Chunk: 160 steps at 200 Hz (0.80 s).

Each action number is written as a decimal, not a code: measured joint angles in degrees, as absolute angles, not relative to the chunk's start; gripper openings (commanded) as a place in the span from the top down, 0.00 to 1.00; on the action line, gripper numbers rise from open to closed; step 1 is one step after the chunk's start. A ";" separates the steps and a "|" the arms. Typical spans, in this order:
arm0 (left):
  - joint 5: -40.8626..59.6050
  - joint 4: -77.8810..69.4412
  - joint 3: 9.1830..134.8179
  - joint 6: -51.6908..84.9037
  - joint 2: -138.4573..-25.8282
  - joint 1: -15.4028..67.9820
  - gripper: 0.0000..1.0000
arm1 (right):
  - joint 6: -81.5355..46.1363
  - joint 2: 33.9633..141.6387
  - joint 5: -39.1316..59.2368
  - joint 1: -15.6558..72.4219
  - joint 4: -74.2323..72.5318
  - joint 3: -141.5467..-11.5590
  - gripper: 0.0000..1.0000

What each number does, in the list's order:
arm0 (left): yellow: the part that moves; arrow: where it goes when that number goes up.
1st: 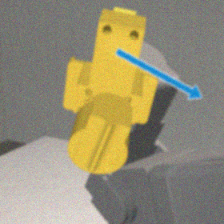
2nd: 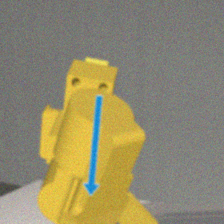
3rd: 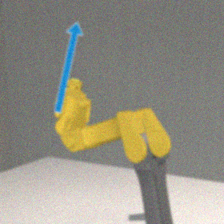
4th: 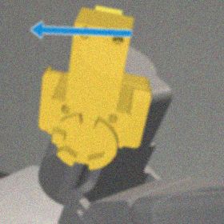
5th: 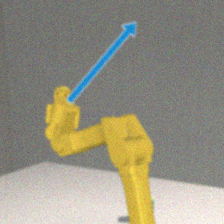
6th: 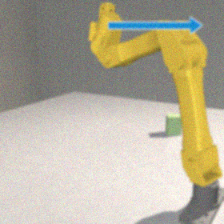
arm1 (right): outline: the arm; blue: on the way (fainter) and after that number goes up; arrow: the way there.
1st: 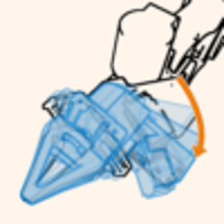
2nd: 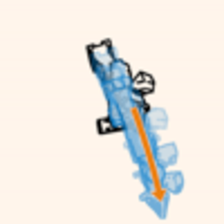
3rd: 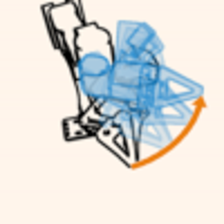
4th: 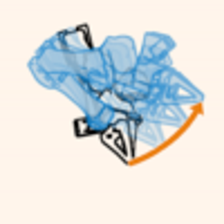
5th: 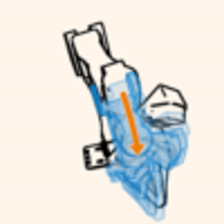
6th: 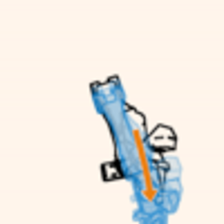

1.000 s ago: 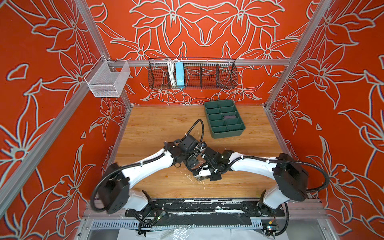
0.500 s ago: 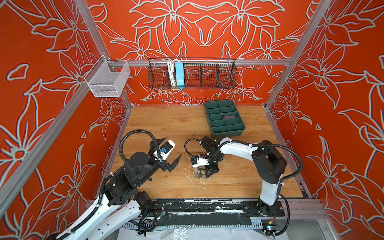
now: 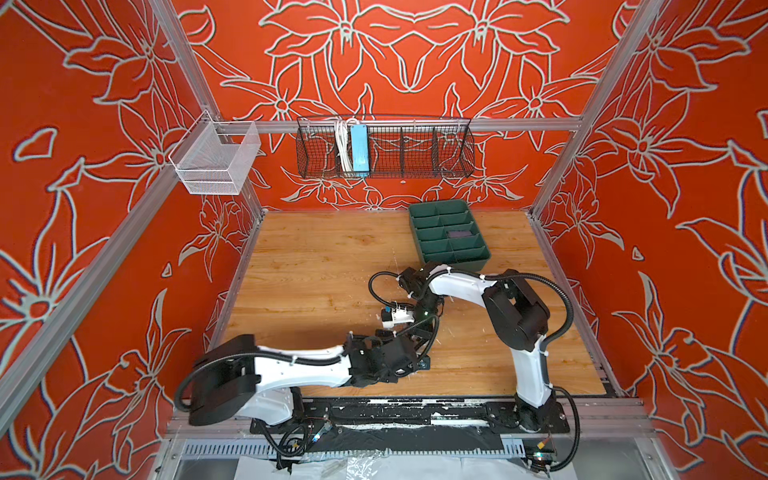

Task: Roll the socks

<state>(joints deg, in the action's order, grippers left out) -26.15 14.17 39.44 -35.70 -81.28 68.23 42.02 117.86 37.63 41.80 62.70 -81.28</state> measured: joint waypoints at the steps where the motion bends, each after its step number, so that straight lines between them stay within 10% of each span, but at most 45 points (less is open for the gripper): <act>1: -26.46 13.82 39.48 -35.68 -81.80 68.20 0.18 | 42.02 117.86 37.63 41.80 62.72 -81.28 0.87; 75: -34.24 6.68 42.81 -33.61 -94.17 68.84 0.96 | 42.15 114.63 37.32 40.01 59.29 -78.11 0.86; 160: -13.93 23.11 52.80 -29.67 -94.19 62.65 0.98 | 22.44 66.65 18.20 28.62 22.70 -49.71 0.36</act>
